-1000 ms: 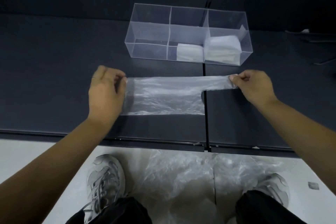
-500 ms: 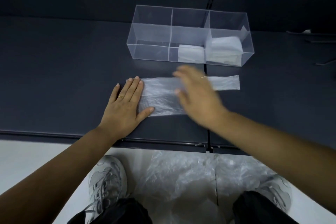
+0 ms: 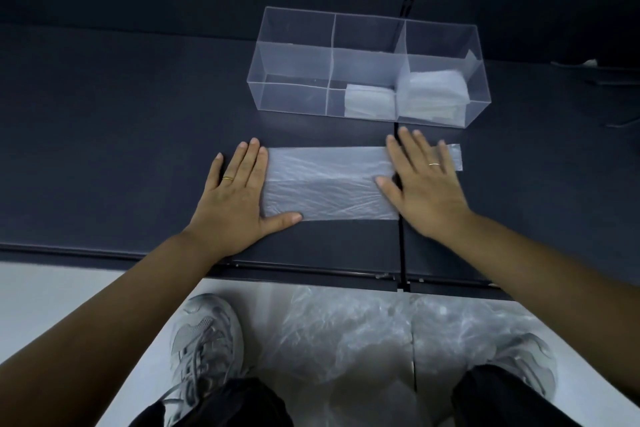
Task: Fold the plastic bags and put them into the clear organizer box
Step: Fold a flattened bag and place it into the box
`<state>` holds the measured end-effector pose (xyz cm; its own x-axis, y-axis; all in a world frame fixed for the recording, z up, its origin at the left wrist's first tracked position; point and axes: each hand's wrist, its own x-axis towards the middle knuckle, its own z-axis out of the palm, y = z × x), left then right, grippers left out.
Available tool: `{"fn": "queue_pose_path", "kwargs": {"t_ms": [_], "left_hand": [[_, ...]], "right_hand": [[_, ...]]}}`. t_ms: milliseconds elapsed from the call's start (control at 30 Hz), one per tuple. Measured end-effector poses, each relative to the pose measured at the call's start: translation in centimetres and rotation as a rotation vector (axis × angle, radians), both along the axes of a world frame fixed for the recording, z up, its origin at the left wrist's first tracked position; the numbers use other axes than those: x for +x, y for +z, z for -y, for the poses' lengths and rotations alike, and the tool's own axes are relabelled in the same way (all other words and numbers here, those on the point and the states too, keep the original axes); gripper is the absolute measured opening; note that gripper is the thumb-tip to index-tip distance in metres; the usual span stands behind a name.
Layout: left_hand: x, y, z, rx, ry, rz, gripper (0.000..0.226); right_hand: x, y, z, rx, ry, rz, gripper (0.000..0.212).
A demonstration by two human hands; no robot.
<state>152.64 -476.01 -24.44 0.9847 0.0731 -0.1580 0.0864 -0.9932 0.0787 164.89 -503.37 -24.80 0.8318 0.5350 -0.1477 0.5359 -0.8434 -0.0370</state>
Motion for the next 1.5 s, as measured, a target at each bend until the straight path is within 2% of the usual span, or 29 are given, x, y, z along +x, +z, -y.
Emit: {"fn": "queue_pose_path", "kwargs": {"t_ms": [67,133,233,267,333,400,533,600,700,800,867,967,1033,1100,1167,1267,1400,1500], "left_hand": [[0.1,0.2,0.0,-0.022,0.021,-0.012,0.122],[0.2,0.8,0.1,-0.052,0.026,0.005,0.123],[0.0,1.7,1.3,-0.138,-0.107,0.13,0.111],[-0.1,1.9,2.0,-0.195,-0.17,0.142,0.103],[-0.3,2.0,3.6,-0.285,-0.27,0.107,0.092],[-0.6,1.6,4.8,-0.323,-0.314,0.061,0.086],[-0.8,1.1,5.9,-0.324,-0.279,0.11,0.077],[-0.9,1.1,6.3,-0.308,-0.236,0.207,0.064],[-0.7,1.0,6.6,-0.28,-0.208,0.343,0.045],[-0.8,1.0,7.0,-0.237,-0.28,0.448,0.033],[-1.1,1.1,7.7,-0.234,-0.323,0.459,0.033],[-1.8,1.6,8.8,-0.231,-0.333,0.439,0.036],[-2.0,1.9,9.4,-0.214,-0.33,0.413,0.036],[-2.1,2.3,9.9,-0.214,-0.316,0.38,0.03],[-2.1,2.9,9.9,-0.22,-0.303,0.358,0.017],[-2.1,3.4,8.3,-0.355,-0.255,0.288,0.021],[-2.4,3.8,4.1,-0.756,0.132,0.172,0.017],[-2.2,3.9,2.1,-0.964,0.392,0.131,0.018]], "right_hand": [[0.1,0.6,1.5,0.002,-0.088,0.01,0.074],[-0.5,1.4,2.1,0.095,-0.116,0.048,0.071],[-2.4,2.8,2.2,0.402,0.006,0.032,0.051],[-3.1,3.0,2.2,0.437,0.077,0.014,0.042],[-3.9,3.0,2.3,0.413,0.163,-0.019,0.03],[-4.1,3.0,2.3,0.405,0.153,-0.042,0.018],[-3.6,3.2,1.8,0.36,0.155,-0.045,0.003],[-3.2,3.5,1.6,0.366,0.128,-0.145,0.006],[-2.9,5.0,2.0,0.496,0.006,-0.395,0.011],[-2.8,6.3,3.1,0.486,-0.033,-0.533,0.012],[-3.3,6.8,3.6,0.391,-0.023,-0.419,0.008],[-5.4,7.6,3.0,0.301,0.092,-0.173,0.07],[-7.3,7.0,1.7,0.222,0.236,-0.087,0.087],[-8.7,5.5,0.8,0.187,0.272,-0.072,0.077],[-8.7,4.2,0.5,0.288,0.203,-0.031,0.052],[-7.1,3.7,1.4,0.536,0.129,0.009,0.019],[-4.7,4.5,2.6,0.789,-0.163,-0.431,0.016],[-3.4,4.2,2.3,0.879,-0.328,-0.53,0.013]]}}
